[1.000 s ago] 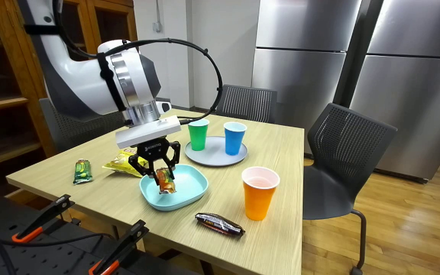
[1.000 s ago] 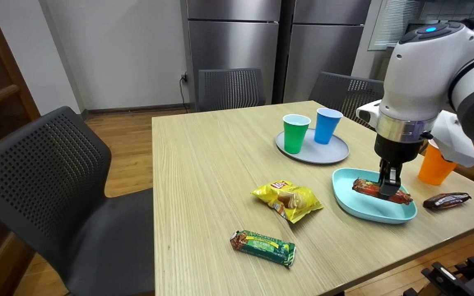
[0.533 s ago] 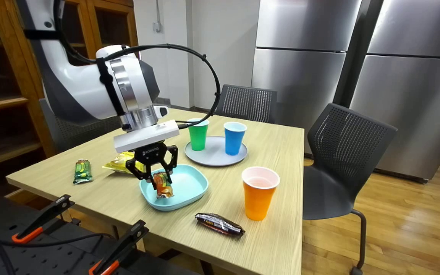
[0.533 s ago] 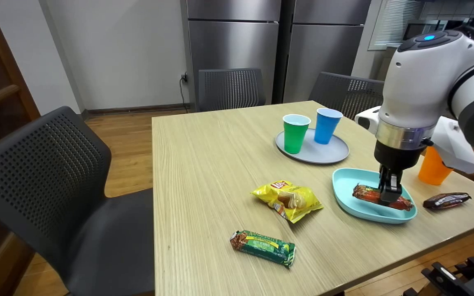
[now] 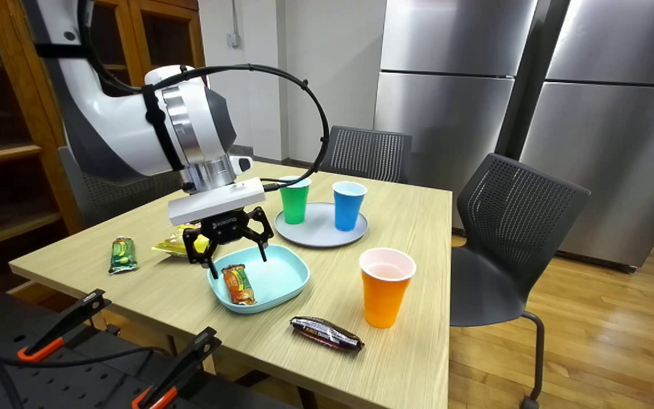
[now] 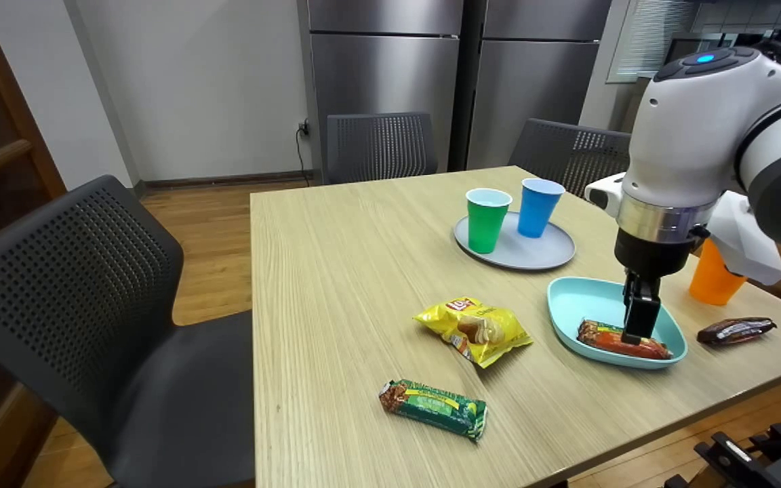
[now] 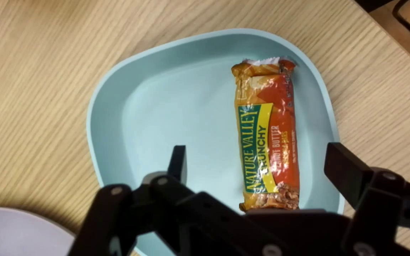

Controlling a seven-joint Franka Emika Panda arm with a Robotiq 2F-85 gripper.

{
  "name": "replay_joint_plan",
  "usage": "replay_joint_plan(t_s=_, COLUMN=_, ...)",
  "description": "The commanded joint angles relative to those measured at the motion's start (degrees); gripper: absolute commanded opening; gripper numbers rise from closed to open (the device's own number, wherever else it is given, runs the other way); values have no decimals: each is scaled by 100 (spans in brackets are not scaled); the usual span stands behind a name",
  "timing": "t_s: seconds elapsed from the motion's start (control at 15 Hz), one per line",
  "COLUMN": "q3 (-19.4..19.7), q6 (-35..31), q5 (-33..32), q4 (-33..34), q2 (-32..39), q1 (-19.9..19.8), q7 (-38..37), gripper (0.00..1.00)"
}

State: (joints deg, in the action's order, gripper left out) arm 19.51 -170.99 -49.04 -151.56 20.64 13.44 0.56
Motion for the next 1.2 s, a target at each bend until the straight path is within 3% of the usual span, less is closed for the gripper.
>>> replay_joint_plan(t_s=0.0, q3=-211, q6=134, q5=553, q4=-124, q2=-328, q1=-254, q7=66, gripper=100)
replay_joint_plan(t_s=0.4, q3=-379, q6=828, q5=2287, q4=79, q2=-441, q1=-462, q7=-175, gripper=100)
replay_joint_plan(t_s=0.73, q3=-644, q6=1181, q5=3429, q4=259, q2=-557, q1=-971, q7=-270, gripper=100)
replay_joint_plan(t_s=1.13, q3=-576, q6=922, q5=3286, q4=317, q2=-387, q1=-1031, q7=-200, gripper=100)
